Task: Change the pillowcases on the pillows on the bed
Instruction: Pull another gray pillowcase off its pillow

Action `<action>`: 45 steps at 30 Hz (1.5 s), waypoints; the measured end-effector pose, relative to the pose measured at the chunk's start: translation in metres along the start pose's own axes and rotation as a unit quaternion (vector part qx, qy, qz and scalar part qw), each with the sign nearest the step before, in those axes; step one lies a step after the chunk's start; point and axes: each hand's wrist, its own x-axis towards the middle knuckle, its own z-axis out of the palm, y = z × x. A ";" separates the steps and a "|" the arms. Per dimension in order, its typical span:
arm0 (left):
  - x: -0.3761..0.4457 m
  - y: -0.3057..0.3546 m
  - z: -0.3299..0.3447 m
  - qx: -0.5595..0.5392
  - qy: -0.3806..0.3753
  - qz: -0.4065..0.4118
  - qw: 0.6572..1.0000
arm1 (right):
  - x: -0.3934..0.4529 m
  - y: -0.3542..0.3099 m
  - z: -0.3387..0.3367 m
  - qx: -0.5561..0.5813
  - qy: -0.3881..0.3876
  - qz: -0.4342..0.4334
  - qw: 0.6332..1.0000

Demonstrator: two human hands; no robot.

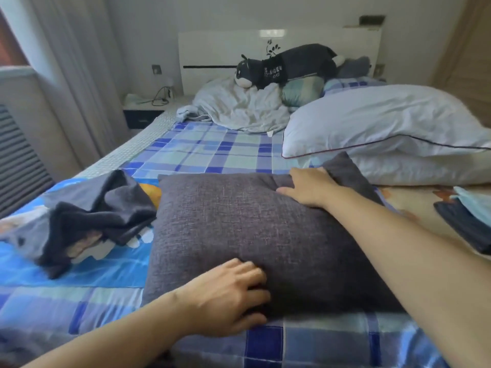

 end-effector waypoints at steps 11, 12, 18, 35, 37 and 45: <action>0.066 -0.124 -0.190 0.278 0.221 -0.316 0.880 | -0.061 -0.002 -0.093 0.051 0.651 -0.097 0.751; 0.069 -0.119 -0.180 0.295 0.249 -0.292 0.875 | -0.067 0.001 -0.082 0.025 0.637 -0.091 0.765; 0.027 -0.069 0.024 0.146 0.130 -0.292 0.936 | -0.120 0.032 0.092 -0.048 0.302 0.001 0.952; -0.039 -0.107 0.021 -0.529 0.264 -0.655 0.470 | -0.179 -0.028 0.109 0.257 0.051 0.087 0.961; -0.037 -0.084 -0.006 -0.606 0.294 -0.602 0.429 | -0.187 -0.043 0.099 0.312 0.079 0.059 0.945; -0.053 -0.011 -0.034 -0.708 0.212 -0.573 0.355 | -0.187 -0.173 0.064 0.445 0.066 0.041 0.892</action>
